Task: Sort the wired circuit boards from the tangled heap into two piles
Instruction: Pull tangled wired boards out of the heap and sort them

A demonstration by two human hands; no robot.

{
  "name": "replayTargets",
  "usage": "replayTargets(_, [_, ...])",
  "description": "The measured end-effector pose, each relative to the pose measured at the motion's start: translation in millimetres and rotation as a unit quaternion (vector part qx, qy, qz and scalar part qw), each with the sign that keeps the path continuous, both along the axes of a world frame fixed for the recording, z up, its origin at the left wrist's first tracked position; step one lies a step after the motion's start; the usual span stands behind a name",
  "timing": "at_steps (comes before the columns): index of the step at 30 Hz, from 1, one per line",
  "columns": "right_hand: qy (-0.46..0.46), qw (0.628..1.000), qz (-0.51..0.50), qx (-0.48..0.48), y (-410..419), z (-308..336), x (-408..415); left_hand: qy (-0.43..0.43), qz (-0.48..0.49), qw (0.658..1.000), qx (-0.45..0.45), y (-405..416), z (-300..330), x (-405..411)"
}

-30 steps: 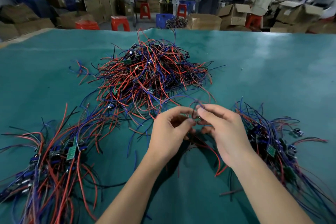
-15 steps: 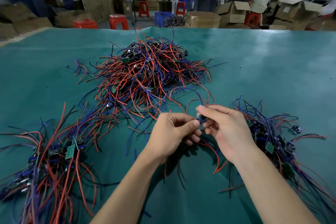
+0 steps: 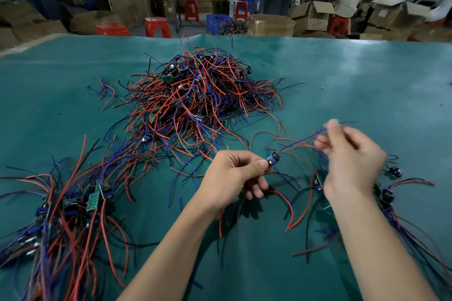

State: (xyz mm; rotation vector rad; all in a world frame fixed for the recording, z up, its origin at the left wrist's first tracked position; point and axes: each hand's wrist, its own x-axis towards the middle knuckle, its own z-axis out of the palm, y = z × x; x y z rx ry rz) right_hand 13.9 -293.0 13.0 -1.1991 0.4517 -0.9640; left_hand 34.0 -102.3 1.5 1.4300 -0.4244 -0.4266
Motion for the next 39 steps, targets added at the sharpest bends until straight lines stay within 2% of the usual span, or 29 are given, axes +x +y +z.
replayTargets(2, [-0.009,0.998,0.011,0.064,0,3,-1,0.006,0.040,0.999,-0.024,-1,0,-1])
replayTargets(3, [0.014,0.996,0.047,0.071,6,2,-2,0.004,0.060,0.998,-0.032,-2,0,-1])
replayTargets(6, [0.111,0.964,0.241,0.016,36,-8,-4,-0.011,0.089,0.995,-0.045,-4,-1,0])
replayTargets(8, [0.131,0.937,0.313,-0.079,51,-13,-7,-0.024,0.079,0.996,-0.030,-2,-1,0])
replayTargets(10, [0.110,0.927,0.315,-0.171,54,-15,-9,-0.028,0.059,0.998,-0.010,0,-1,1])
replayTargets(13, [0.093,0.944,0.262,-0.180,44,-9,-7,-0.028,0.026,0.999,0.020,1,-1,0])
replayTargets(16, [0.053,0.975,0.167,-0.134,32,6,-9,-0.032,-0.020,0.999,0.021,-1,0,-4])
replayTargets(20, [-0.059,0.995,0.078,0.000,35,56,-17,-0.027,-0.051,0.998,0.009,-3,1,-5])
replayTargets(22, [-0.104,0.990,0.097,0.024,47,90,-20,-0.025,-0.042,0.999,0.022,-3,0,-5])
replayTargets(25, [-0.099,0.974,0.199,-0.046,91,121,-18,-0.021,-0.027,0.999,0.034,-3,-2,-3])
replayTargets(27, [-0.026,0.941,0.304,-0.147,138,121,-10,-0.026,-0.009,0.997,0.065,-5,-6,1])
replayTargets(30, [0.078,0.859,0.386,-0.326,210,99,1,0.001,-0.010,0.998,0.069,-8,-6,3])
replayTargets(31, [0.101,0.819,0.390,-0.408,227,90,2,0.001,-0.010,0.998,0.057,-8,-5,2])
replayTargets(33, [0.153,0.716,0.390,-0.558,249,73,6,-0.004,-0.012,0.999,0.041,-6,-1,1])
replayTargets(34, [0.178,0.669,0.400,-0.601,254,69,9,-0.006,-0.011,0.999,0.035,-6,-1,1])
replayTargets(35, [0.198,0.640,0.412,-0.617,254,66,14,-0.007,-0.006,0.999,0.032,-7,-3,2])
replayTargets(36, [0.214,0.634,0.413,-0.617,250,64,22,-0.006,-0.002,1.000,0.030,-7,-4,2])
replayTargets(37, [0.223,0.648,0.389,-0.616,242,63,33,-0.003,0.004,1.000,0.027,-7,-5,2])
replayTargets(39, [0.231,0.688,0.276,-0.630,218,63,58,-0.023,0.012,1.000,0.015,-3,-5,1])
